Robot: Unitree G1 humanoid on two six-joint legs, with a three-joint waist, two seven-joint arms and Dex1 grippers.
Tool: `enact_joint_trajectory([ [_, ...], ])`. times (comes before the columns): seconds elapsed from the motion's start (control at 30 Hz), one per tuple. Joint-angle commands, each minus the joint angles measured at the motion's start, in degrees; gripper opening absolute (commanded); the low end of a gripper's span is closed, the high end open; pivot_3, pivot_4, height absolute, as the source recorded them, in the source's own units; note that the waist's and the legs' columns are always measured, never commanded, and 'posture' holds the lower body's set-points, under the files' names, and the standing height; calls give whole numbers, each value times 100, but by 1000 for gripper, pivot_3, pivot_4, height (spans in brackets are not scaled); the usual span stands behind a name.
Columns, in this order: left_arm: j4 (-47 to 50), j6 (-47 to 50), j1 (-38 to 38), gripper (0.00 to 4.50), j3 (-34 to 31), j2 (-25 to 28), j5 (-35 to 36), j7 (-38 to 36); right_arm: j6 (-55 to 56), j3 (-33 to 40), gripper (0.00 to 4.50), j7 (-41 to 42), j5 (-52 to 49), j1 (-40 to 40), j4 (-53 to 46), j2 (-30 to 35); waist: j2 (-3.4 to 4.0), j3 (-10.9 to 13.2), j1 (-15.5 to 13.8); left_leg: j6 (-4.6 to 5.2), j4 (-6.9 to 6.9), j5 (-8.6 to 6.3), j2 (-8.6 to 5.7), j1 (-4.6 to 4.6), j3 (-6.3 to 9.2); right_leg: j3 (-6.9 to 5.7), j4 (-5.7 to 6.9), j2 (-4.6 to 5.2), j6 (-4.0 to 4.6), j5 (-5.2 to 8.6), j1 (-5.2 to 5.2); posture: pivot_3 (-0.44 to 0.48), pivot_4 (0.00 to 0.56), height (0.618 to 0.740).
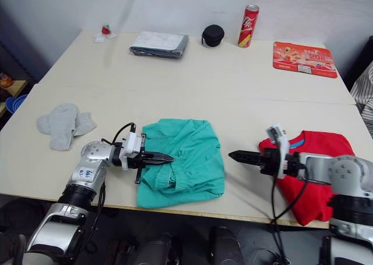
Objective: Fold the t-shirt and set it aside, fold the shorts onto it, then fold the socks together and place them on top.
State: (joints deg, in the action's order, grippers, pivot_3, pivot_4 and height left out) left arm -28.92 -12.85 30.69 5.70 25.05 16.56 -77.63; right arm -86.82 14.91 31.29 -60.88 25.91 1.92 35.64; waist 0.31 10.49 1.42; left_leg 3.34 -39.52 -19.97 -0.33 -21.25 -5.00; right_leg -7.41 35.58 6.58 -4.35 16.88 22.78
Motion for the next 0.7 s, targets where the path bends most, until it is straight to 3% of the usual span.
enact_joint_trajectory([
  [0.03,-225,-257,-63,0,36,-42,-164,48,-167,-374,4423,-220,294,178,122,-297,-1,-1,1,2,0,-1,-1,1,-1,0,0,0,0,0,-1,0,150,740],
  [0.2,-375,-330,-36,0,1,-82,-213,116,-28,-343,4259,-499,527,609,521,-1211,-25,-15,78,2,0,-1,-1,12,-8,3,4,0,-1,-1,-6,0,150,740],
  [0.3,-383,-282,-45,0,-16,-102,-196,143,103,-274,3530,-634,700,759,642,-1552,-24,-15,89,-6,4,3,0,18,-8,5,6,-1,-1,-1,-2,0,150,740],
  [0.43,-386,-249,-52,0,-41,-110,-200,170,74,-192,2152,-634,773,735,599,-1658,-24,-15,34,-7,16,6,-1,13,-9,4,15,-1,-1,-1,1,0,150,740],
  [0.63,-308,-360,-55,0,-45,-110,-164,50,-351,29,146,-384,452,610,-17,-1370,-24,-14,18,-4,21,4,-2,6,-8,1,1,0,-1,-1,2,0,150,740],
  [0.7,-118,-432,-66,0,-100,-76,-42,-69,-519,17,65,-121,175,533,-472,-875,-17,-10,-4,-3,21,4,-2,4,-7,-1,0,0,-1,-1,2,0,150,740],
])
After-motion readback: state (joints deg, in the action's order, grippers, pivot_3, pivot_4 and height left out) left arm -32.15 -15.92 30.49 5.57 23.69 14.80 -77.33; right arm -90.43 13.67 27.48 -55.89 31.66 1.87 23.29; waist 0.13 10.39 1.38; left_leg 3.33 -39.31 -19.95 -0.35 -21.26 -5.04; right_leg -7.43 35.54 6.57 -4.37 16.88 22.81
